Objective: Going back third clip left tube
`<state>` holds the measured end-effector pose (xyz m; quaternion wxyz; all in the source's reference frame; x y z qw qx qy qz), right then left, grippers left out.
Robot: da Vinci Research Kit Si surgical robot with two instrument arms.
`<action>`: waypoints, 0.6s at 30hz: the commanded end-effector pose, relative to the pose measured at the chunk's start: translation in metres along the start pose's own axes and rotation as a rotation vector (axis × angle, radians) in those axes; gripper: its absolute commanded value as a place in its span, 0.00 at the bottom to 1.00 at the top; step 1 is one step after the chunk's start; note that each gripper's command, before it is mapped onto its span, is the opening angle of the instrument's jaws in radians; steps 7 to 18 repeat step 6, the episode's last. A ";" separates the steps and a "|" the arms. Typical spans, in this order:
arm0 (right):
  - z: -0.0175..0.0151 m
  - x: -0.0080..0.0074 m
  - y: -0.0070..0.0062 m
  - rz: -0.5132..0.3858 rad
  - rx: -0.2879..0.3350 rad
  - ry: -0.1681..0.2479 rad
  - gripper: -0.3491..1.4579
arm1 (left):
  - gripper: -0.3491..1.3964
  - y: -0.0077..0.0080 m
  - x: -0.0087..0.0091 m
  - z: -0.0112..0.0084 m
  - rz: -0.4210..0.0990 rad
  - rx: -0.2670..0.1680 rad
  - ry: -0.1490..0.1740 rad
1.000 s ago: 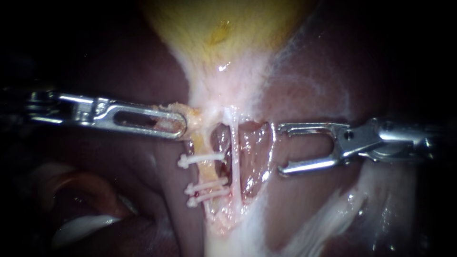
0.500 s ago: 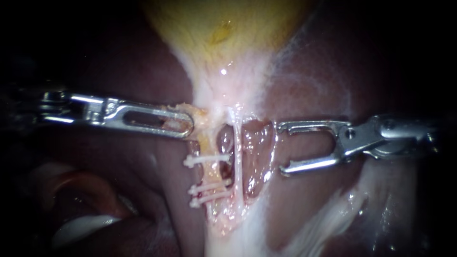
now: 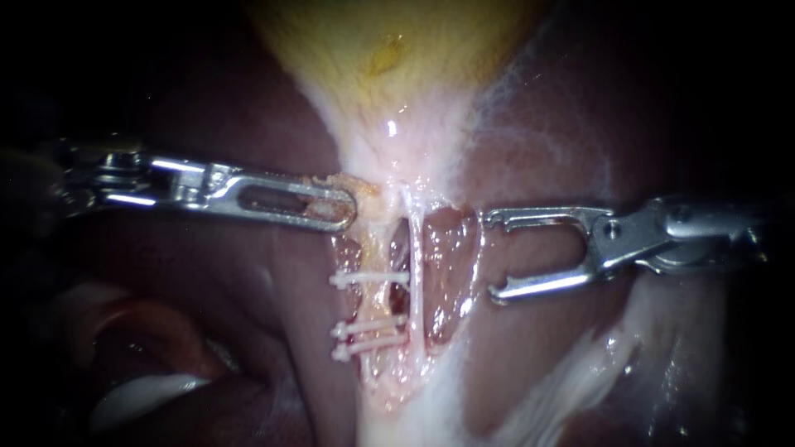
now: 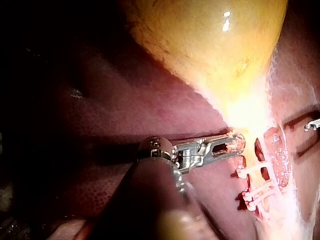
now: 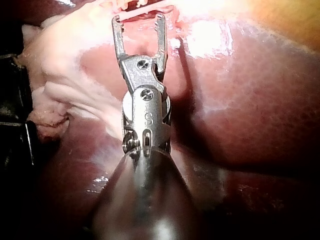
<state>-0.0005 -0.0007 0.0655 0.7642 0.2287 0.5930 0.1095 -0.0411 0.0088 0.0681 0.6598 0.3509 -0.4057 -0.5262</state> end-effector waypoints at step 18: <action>0.0000 0.0001 -0.0001 -0.005 0.001 0.000 0.47 | 0.00 0.0000 0.0000 -0.0002 0.000 -0.001 0.001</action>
